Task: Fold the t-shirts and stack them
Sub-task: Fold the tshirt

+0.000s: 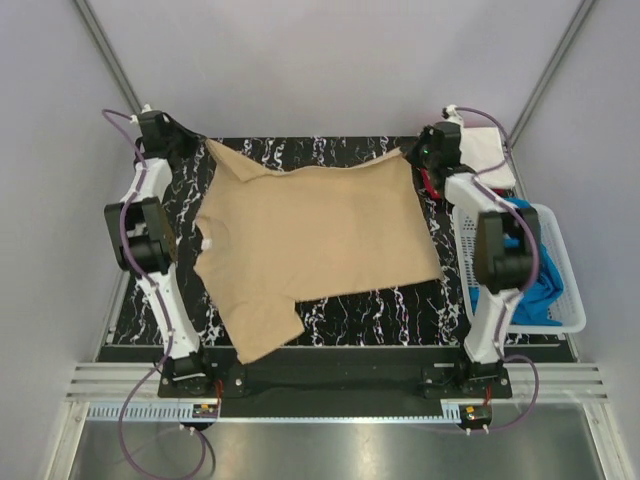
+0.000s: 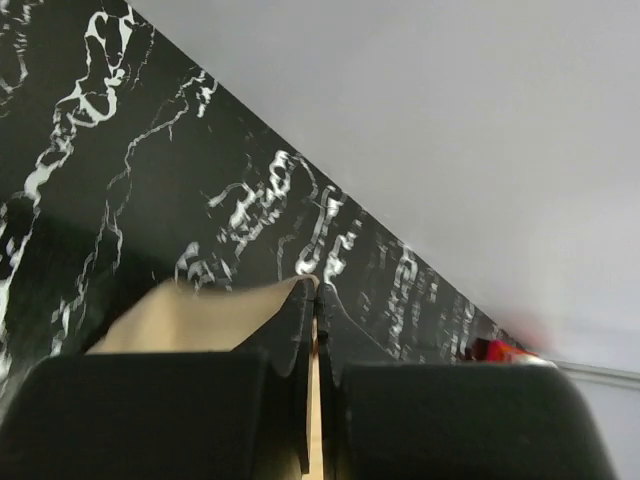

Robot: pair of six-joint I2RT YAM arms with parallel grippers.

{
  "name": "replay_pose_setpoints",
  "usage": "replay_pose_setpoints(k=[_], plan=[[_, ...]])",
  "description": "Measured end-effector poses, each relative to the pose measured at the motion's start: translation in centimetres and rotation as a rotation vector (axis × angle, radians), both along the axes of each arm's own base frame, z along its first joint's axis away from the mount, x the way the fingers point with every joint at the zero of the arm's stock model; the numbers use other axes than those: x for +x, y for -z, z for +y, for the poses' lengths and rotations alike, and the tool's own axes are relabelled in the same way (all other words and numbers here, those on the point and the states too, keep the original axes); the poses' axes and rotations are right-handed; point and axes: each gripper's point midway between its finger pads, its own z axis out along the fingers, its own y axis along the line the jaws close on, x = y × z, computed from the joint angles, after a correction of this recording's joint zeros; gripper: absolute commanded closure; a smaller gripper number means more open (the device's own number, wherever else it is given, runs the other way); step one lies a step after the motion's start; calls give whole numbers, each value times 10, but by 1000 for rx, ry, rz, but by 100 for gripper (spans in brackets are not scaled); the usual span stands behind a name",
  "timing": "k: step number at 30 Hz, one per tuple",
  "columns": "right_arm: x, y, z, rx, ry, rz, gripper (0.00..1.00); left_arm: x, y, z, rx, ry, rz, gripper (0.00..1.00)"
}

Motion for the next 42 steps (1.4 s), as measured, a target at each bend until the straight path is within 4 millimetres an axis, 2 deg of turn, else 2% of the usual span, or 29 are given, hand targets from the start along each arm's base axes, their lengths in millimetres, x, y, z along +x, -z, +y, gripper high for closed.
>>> replay_pose_setpoints(k=[2, 4, 6, 8, 10, 12, 14, 19, 22, 25, 30, 33, 36, 42], plan=[[33, 32, 10, 10, -33, 12, 100, 20, 26, 0, -5, 9, 18, 100], [63, 66, 19, 15, -59, 38, 100, 37, 42, 0, -1, 13, 22, 100], [87, 96, 25, 15, -74, 58, 100, 54, 47, 0, 11, 13, 7, 100], [104, 118, 26, 5, -76, 76, 100, 67, 44, 1, 25, 1, -18, 100], [122, 132, 27, -16, -81, 86, 100, 70, 40, -1, 30, -12, -26, 100], [128, 134, 26, -23, -81, 94, 100, 72, 38, -1, 26, -38, -28, 100], [135, 128, 25, -25, -80, 87, 100, 68, 47, -1, 13, -69, 1, 100], [142, 108, 16, -32, -69, 64, 100, 36, 76, 0, -3, -124, 129, 100], [139, 114, 9, -47, -61, 88, 100, 14, 72, 3, 7, -154, 172, 100], [133, 126, 5, -59, -60, 129, 100, -12, 49, 3, 18, -174, 185, 100], [125, 139, -5, -83, -60, 186, 100, -40, -14, 4, 39, -186, 121, 100], [121, 141, -12, -98, -58, 203, 100, -59, -24, 0, 41, -185, 124, 100], [116, 139, -18, -106, -56, 218, 100, -83, -6, -4, 35, -182, 191, 100], [110, 129, -22, -122, -62, 219, 100, -143, 61, -15, 18, -174, 401, 100]])
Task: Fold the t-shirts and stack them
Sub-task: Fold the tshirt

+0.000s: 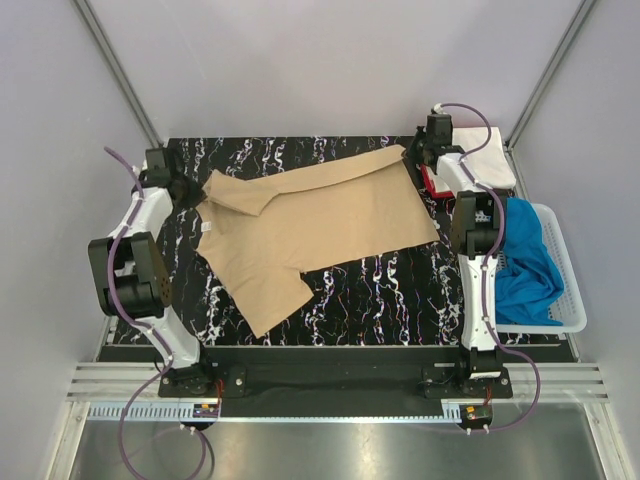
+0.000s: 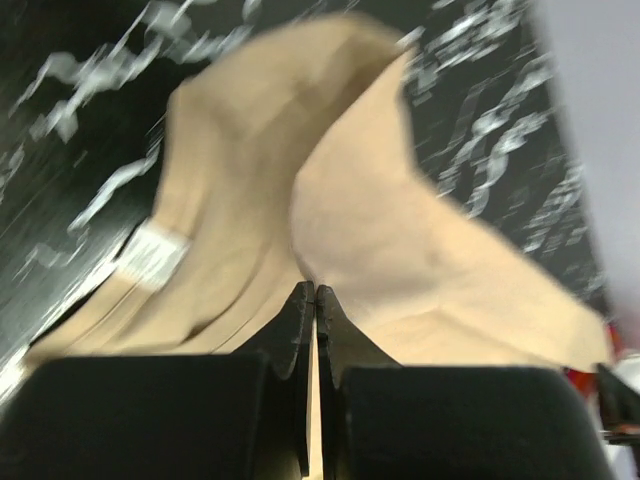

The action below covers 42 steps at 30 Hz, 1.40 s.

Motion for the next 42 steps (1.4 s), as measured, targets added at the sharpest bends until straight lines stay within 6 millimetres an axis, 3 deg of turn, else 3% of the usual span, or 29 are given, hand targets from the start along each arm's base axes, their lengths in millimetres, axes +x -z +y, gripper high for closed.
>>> replay_pose_setpoints(k=[4, 7, 15, 24, 32, 37, 42], plan=[[-9, 1, -1, -16, -10, 21, 100, -36, 34, -5, -16, -4, 121, 100], [-12, 4, -1, -23, -15, 32, 100, -54, 43, -7, -17, -9, 163, 100], [-25, 20, -3, -43, -25, 95, 100, -65, 28, -3, 13, -29, 158, 100], [-29, 20, -4, -62, -39, 101, 100, -74, 0, -1, 53, -17, 119, 100], [-43, 26, -6, -77, -48, 137, 100, -105, 42, -15, 58, 11, 249, 100], [-45, 29, -9, -93, -46, 144, 100, -109, 62, -15, 60, 13, 307, 100], [-45, 30, -10, -103, -46, 144, 100, -113, 70, -14, 73, 9, 330, 100]])
